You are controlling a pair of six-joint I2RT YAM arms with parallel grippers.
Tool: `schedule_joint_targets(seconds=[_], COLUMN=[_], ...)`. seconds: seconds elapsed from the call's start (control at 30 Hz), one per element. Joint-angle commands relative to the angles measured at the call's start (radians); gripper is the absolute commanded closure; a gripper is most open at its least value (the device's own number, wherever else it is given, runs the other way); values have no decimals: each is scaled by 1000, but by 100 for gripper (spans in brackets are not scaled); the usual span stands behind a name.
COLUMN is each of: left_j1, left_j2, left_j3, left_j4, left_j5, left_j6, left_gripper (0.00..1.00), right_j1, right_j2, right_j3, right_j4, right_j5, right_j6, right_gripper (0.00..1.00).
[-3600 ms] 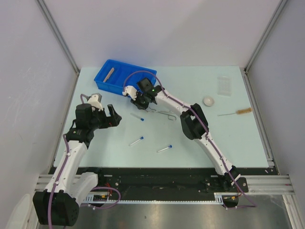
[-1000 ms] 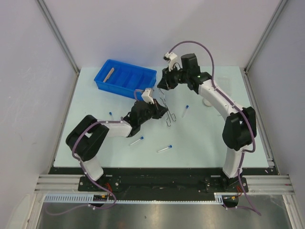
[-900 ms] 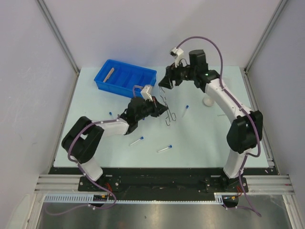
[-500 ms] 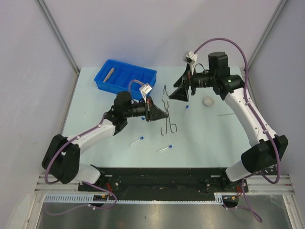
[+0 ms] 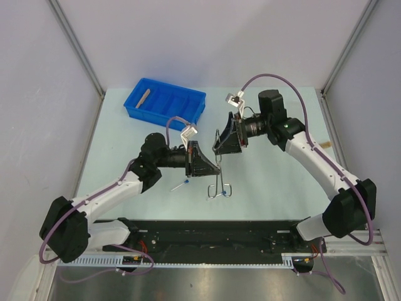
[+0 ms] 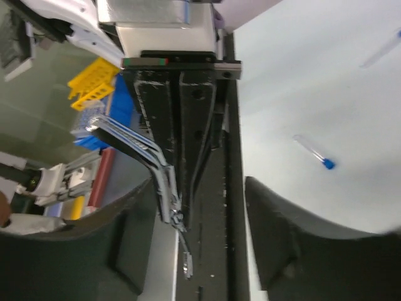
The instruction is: Organize the chemistry lab equipment
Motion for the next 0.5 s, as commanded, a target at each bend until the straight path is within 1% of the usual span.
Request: schedule_joint_targets(seconds=[0.0,0.03,0.07,0.13,0.17,0.2,0.3,0.33,0.4,0.43,0.47], left_j1=[-21,-24,-27,-30,-32,-32,-30,-30,-30,-30,-32], left_j2=[-25,-22,-19,-16,-16,-21,-54,-68,-108,-122,-133], left_j3=[-2,-2,-1,-1,-4,-5,-28,-40,-83,-102,-137], left_j4=[55,57,61,67,72,78,90,107,132,158,167], left_j5=[-8,-13,-23,-39,-45,-62,-120,-137,-166,-195,-207], left_j6=[-26,-27,-30,-38,-43,-52,-72,-78,-89,-93,-95], left_gripper=[100,100,100,100,99,98,80,60,44,31,27], right_j1=[5,6,9,14,14,14,-3,-15,-32,-38,-52], right_j2=[-59,-56,-59,-65,-65,-71,-89,-96,-108,-122,-128], right_j3=[-51,-60,-75,-91,-95,-103,-121,-126,-138,-155,-164], right_j4=[256,279,316,355,359,364,382,417,444,462,506], right_j5=[-106,-120,-125,-132,-132,-131,-123,-119,-116,-112,-109], right_j6=[223,263,277,301,307,309,327,336,373,390,408], right_gripper=[58,65,76,87,96,100,100,100,100,100,100])
